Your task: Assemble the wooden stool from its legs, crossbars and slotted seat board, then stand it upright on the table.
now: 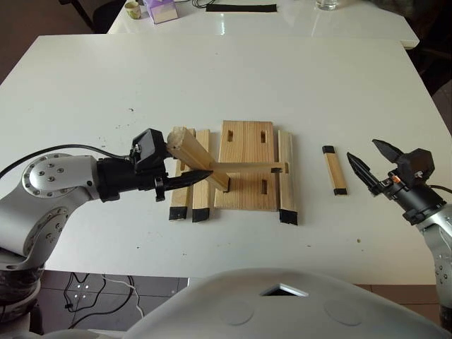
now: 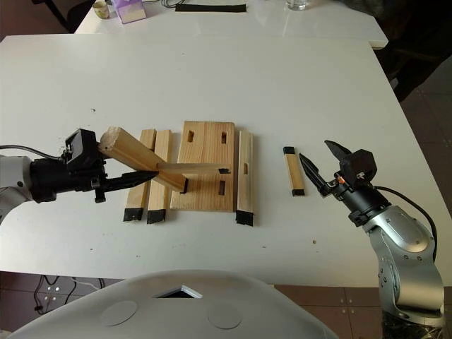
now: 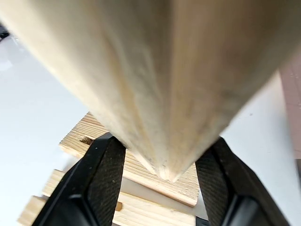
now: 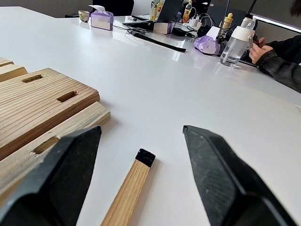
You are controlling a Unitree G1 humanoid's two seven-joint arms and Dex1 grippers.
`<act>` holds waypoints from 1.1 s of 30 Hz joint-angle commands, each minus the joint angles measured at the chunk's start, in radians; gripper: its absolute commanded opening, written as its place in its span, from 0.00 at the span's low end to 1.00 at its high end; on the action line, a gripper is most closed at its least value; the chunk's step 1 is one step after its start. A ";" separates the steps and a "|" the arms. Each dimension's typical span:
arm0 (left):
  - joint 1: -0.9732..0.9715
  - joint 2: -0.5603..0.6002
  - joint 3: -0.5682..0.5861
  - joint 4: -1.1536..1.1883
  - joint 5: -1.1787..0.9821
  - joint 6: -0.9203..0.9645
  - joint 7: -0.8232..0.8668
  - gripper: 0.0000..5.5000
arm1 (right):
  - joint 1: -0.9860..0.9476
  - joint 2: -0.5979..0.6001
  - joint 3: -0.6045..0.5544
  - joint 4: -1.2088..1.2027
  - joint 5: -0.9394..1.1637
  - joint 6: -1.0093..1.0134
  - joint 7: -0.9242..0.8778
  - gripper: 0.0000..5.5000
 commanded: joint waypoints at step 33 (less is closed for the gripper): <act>-0.152 0.009 -0.185 0.138 0.197 0.294 0.134 0.64 | -0.084 -0.047 0.119 0.066 -0.054 0.000 0.023 0.58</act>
